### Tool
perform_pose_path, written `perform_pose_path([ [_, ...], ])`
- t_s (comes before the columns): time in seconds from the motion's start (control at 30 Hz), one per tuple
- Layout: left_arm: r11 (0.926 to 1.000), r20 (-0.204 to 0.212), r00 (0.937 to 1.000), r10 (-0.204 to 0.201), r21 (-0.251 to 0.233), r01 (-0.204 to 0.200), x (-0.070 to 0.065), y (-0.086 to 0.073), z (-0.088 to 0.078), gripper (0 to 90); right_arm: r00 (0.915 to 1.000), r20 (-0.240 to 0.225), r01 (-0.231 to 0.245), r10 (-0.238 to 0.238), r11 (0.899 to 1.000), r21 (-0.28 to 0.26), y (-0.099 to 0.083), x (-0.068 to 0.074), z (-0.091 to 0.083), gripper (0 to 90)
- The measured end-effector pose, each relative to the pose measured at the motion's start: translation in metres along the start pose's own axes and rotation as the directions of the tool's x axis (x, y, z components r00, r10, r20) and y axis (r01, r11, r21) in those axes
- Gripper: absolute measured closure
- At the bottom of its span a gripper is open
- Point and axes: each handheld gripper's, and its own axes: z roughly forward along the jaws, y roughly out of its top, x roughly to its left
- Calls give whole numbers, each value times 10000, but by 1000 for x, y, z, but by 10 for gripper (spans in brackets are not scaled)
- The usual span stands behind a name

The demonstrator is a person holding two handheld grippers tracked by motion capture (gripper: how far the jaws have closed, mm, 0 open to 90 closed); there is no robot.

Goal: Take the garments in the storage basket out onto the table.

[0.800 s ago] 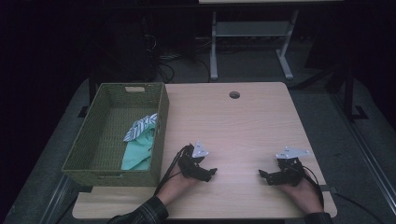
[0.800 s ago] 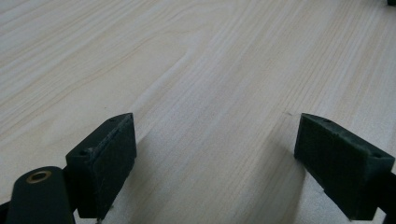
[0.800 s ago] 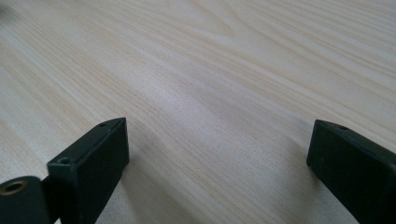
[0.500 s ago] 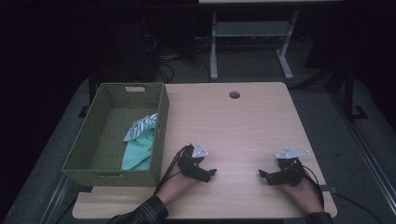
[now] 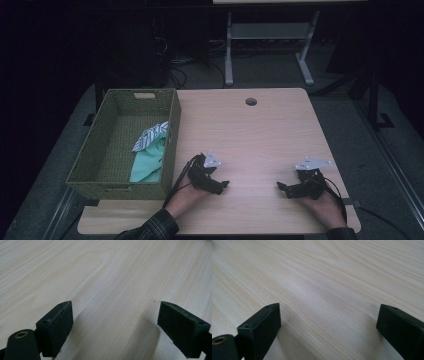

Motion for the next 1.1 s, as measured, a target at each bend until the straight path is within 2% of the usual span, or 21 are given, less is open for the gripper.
perform_pose_path([
  [0.4,9999,-123,9999,28,-127,-29,3,0,-7,128,10000,-25,28,-28,10000,-9,0,0,0,54],
  [0.8,9993,-174,9996,-206,-313,200,9,0,-16,129,10000,-25,14,-14,10000,-2,0,0,0,53],
  [1.1,9994,-275,9996,41,-331,-50,8,2,-20,131,10000,-27,27,-27,10000,-10,0,0,0,53],
])
